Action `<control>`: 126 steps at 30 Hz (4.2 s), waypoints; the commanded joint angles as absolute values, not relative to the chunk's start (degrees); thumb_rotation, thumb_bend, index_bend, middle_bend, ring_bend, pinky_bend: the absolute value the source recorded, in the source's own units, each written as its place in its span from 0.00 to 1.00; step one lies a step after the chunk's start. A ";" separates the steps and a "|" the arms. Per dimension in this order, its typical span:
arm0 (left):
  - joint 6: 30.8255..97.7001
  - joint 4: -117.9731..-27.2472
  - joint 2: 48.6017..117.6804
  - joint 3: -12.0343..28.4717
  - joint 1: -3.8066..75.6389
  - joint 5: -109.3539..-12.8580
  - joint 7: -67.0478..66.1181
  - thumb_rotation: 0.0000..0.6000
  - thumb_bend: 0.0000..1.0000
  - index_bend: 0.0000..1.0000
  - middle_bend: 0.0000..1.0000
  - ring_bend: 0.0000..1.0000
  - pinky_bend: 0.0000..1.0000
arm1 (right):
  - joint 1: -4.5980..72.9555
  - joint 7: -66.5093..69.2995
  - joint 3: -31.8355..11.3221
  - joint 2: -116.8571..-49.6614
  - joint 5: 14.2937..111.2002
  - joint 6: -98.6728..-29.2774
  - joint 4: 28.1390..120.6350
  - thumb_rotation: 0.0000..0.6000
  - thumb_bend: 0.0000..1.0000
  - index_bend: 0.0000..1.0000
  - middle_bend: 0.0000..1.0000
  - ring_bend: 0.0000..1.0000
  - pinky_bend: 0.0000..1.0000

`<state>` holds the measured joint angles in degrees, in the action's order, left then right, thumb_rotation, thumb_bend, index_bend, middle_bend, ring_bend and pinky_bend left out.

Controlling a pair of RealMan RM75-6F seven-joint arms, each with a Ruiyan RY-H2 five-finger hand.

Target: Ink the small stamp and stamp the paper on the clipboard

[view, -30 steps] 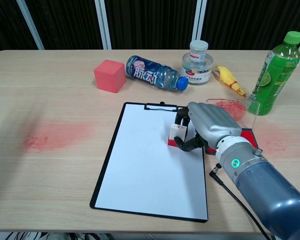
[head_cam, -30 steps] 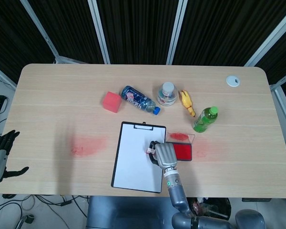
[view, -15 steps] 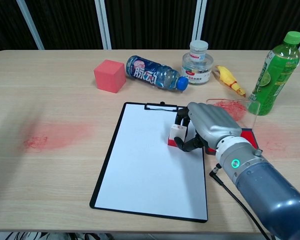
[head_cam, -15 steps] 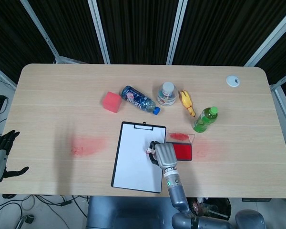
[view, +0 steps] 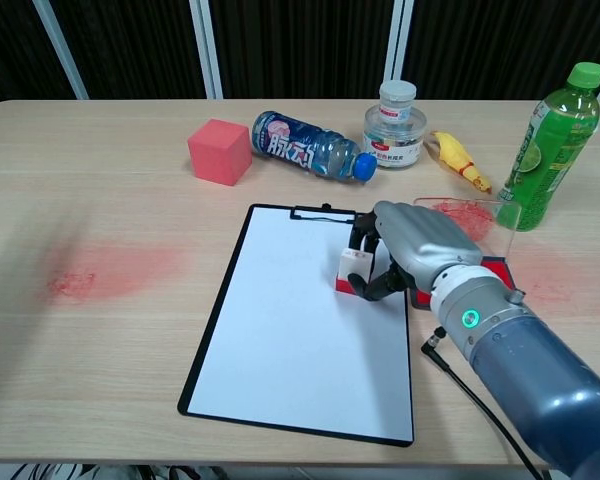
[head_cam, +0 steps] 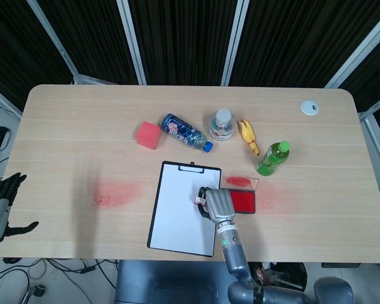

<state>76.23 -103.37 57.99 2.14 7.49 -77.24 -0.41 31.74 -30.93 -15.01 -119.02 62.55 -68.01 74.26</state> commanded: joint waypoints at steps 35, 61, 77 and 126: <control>80.13 -102.89 59.96 1.74 6.23 -79.27 -5.01 1.00 0.01 0.00 0.00 0.00 0.00 | 22.08 -27.70 -12.69 -92.34 65.93 -77.57 100.48 1.00 0.63 0.94 0.81 0.87 0.89; 81.42 -102.64 61.18 1.76 5.71 -79.89 -7.67 1.00 0.01 0.00 0.00 0.00 0.00 | 17.42 -16.36 -9.24 -92.62 64.45 -75.57 86.94 1.00 0.55 0.94 0.73 0.74 0.72; 81.20 -102.68 61.58 1.89 5.78 -79.37 -8.90 1.00 0.01 0.00 0.00 0.00 0.00 | 16.95 -14.57 -9.42 -94.94 63.45 -73.48 81.28 1.00 0.52 0.94 0.71 0.72 0.72; 81.42 -102.69 61.82 2.11 5.63 -79.21 -9.26 1.00 0.01 0.00 0.00 0.00 0.00 | 16.14 -15.59 -9.99 -96.63 62.34 -71.17 78.72 1.00 0.41 0.78 0.57 0.58 0.72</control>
<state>81.41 -102.70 61.81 2.12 5.63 -79.21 -9.26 16.15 -15.57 -9.99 -96.64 62.36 -71.19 78.71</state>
